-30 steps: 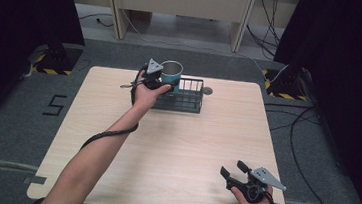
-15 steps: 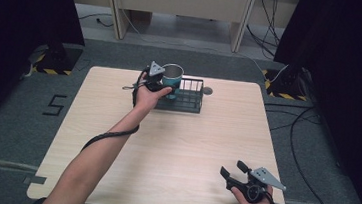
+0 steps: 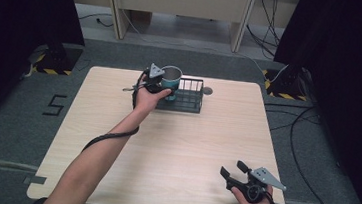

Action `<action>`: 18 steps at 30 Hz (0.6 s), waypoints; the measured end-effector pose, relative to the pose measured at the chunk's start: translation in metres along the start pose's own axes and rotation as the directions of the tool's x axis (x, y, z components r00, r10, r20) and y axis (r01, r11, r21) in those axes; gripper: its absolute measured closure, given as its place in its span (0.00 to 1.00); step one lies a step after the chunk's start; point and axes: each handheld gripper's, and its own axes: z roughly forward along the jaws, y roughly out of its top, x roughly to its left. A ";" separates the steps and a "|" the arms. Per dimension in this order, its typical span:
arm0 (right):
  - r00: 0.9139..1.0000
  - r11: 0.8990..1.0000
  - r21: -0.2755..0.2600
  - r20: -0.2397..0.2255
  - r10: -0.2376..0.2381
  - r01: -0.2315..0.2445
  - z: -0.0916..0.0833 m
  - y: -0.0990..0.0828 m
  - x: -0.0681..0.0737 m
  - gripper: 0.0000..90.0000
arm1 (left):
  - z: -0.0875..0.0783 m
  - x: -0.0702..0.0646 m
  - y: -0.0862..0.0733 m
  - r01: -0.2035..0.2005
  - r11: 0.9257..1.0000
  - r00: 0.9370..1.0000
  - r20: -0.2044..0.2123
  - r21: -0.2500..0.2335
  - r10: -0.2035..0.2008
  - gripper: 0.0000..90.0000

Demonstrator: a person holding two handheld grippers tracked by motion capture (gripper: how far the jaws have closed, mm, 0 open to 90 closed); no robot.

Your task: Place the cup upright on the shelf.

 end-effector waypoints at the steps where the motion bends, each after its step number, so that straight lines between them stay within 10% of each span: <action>1: 1.000 1.000 0.000 0.000 -0.001 0.001 0.000 0.000 0.000 0.26 | 0.000 0.000 0.000 -0.001 1.000 1.000 -0.001 0.000 0.001 0.17; 18: 1.000 1.000 0.002 -0.002 0.002 -0.002 0.000 0.000 0.000 0.26 | -0.001 -0.001 -0.001 -0.002 1.000 1.000 -0.004 0.023 0.002 0.16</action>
